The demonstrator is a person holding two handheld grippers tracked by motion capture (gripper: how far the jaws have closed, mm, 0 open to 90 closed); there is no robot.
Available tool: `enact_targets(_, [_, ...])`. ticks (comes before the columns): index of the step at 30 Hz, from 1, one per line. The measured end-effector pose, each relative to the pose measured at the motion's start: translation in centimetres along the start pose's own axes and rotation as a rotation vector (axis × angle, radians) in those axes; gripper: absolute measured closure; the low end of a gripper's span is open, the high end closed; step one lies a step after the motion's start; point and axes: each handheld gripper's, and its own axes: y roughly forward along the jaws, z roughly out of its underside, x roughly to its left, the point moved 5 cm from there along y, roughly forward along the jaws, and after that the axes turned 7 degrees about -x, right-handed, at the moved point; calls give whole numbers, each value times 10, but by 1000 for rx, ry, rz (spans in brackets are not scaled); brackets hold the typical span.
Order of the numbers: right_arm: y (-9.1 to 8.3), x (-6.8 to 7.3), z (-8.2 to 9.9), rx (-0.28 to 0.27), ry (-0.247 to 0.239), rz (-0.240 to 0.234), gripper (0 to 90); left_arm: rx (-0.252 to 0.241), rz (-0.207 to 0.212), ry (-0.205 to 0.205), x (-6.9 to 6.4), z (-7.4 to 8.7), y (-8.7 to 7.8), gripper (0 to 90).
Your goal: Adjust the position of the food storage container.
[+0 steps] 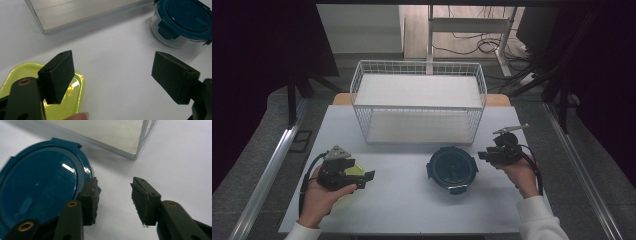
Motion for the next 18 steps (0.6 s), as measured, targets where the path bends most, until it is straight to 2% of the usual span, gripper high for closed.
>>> enact_targets(2, [10, 1, -2, 24, -16, -7, 594, 1, 4, 5, -2, 0, 0, 183])
enact_targets(5, [16, 0, -1, 42, -22, -9, 594, 3, 8, 15, -7, -1, 0, 184])
enact_targets(8, [21, -3, -1, 56, -18, -7, 604, 2, 14, 31, -11, -3, 0, 183])
enact_targets(14, [35, -7, 0, 92, -21, -13, 641, 20, 28, 35, -14, -1, 6, 183])
enact_targets(18, [46, -7, 3, 127, -38, -8, 747, 23, 29, 38, -14, 0, 7, 183])
